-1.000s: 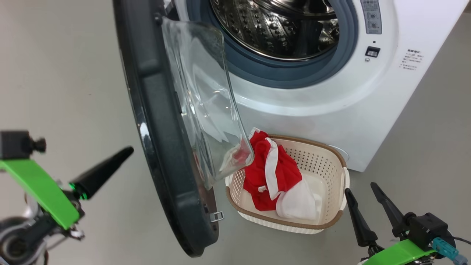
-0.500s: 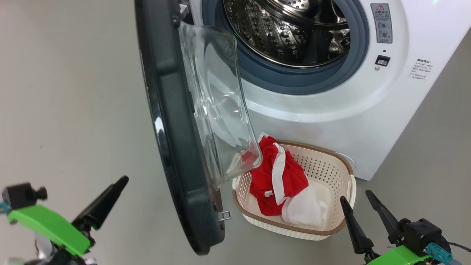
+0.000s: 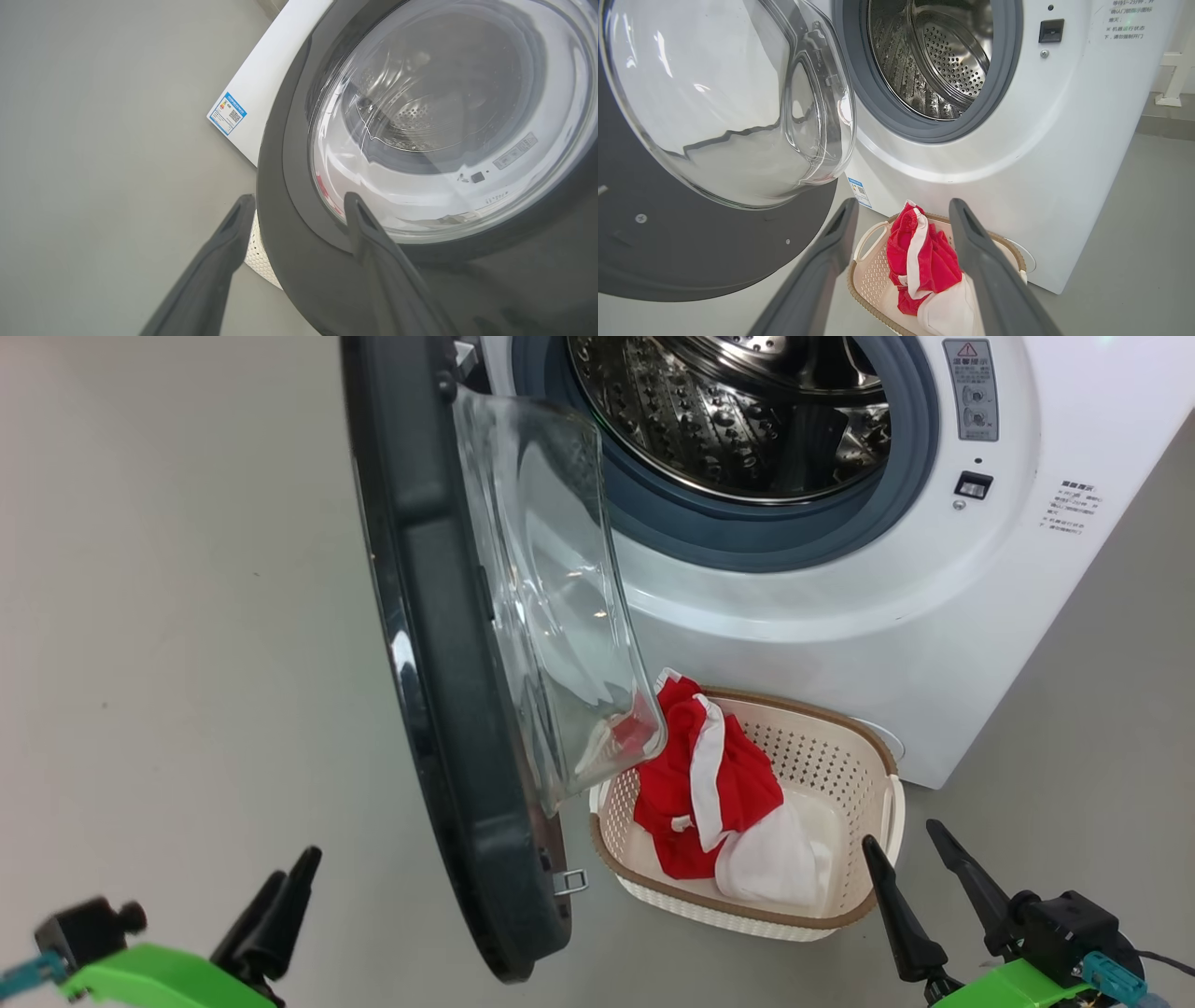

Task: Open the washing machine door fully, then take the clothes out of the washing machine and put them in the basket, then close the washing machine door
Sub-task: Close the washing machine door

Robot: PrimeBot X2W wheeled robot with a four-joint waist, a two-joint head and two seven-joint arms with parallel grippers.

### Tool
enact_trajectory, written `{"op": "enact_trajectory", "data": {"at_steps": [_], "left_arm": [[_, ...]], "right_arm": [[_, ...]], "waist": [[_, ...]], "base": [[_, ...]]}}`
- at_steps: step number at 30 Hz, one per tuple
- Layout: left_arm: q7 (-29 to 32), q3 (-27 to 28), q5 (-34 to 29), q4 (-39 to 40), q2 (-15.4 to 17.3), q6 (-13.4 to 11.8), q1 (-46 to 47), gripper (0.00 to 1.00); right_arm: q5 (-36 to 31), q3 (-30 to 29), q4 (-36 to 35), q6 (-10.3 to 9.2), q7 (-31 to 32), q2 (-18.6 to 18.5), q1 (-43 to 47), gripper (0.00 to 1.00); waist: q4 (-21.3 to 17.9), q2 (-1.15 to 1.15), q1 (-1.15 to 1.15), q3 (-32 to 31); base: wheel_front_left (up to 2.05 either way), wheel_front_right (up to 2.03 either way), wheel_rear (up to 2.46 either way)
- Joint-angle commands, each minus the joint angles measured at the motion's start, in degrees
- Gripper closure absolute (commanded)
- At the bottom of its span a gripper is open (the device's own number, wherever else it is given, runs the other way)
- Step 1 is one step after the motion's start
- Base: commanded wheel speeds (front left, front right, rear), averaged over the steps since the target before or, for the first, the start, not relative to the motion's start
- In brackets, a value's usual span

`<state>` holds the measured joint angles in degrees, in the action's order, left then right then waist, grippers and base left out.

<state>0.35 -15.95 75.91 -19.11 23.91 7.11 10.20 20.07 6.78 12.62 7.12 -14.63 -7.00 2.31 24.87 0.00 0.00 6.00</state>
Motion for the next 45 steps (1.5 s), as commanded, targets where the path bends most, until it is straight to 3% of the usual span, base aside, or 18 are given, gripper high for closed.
{"op": "enact_trajectory", "data": {"at_steps": [1, 6, 14, 18, 19, 26, 33, 39, 45], "left_arm": [[-2.5, 1.3, -1.04, -0.37, 1.38, 0.37, 0.13, 0.0], [-8.4, -1.33, -1.62, -3.46, -0.41, 0.37, -0.15, 0.0], [-15.08, -4.83, -7.54, -6.57, -1.35, 0.37, 0.64, 0.0], [-15.31, 3.17, -19.04, -4.54, -4.06, 0.37, 0.25, 0.0], [-15.31, 3.17, -19.04, -4.54, -4.06, 0.37, 0.25, 0.0], [-15.33, 16.66, -38.48, 3.08, -11.76, 0.37, -3.66, 0.0], [-15.34, 20.45, -54.87, 8.67, -16.4, 0.37, -6.92, 0.0], [-15.34, 21.96, -61.79, 9.48, -19.21, 0.37, -9.0, 0.0], [-15.34, 22.4, -62.72, 8.51, -20.44, 0.37, -9.81, 0.0]], "right_arm": [[-0.16, 1.63, -1.21, 0.36, -0.37, -0.73, -1.07, 0.0], [-0.15, 1.46, -1.24, 0.36, -0.37, -0.85, -1.23, 0.0], [-0.16, 1.04, -1.22, 0.36, -0.37, -0.8, -1.24, 0.0], [-0.2, 0.52, -1.35, 0.36, -0.37, -0.71, -1.21, 0.0], [-0.2, 0.52, -1.35, 0.36, -0.37, -0.71, -1.21, 0.0], [-0.16, -0.11, -1.51, 0.36, -0.37, -0.7, -1.27, 0.0], [-0.23, -0.75, -1.69, 0.36, -0.37, -0.72, -1.47, 0.0], [-0.34, -1.23, -1.94, 0.36, -0.37, -0.68, -1.56, 0.0], [-0.35, -1.41, -1.94, 0.36, -0.37, -0.69, -1.48, 0.0]], "waist": [[-0.22, 0.0, 0.0, 0.24], [-0.76, 0.0, 0.0, 0.68], [-1.1, 0.0, 0.0, 0.9], [-1.06, 0.0, 0.0, 0.78], [-1.06, 0.0, 0.0, 0.78], [-1.31, 0.0, 0.0, 0.54], [-1.47, 0.0, 0.0, 0.55], [-1.62, 0.0, 0.0, 0.5], [-1.68, 0.0, 0.0, 0.46]], "base": [[0.0, 0.0, 0.0], [0.0, 0.0, 0.0], [0.0, 0.0, 0.0], [0.0, 0.0, 0.0], [0.0, 0.0, 0.0], [0.0, 0.0, 0.0], [0.0, 0.0, 0.0], [0.0, 0.0, 0.0], [0.0, 0.0, 0.0]]}}
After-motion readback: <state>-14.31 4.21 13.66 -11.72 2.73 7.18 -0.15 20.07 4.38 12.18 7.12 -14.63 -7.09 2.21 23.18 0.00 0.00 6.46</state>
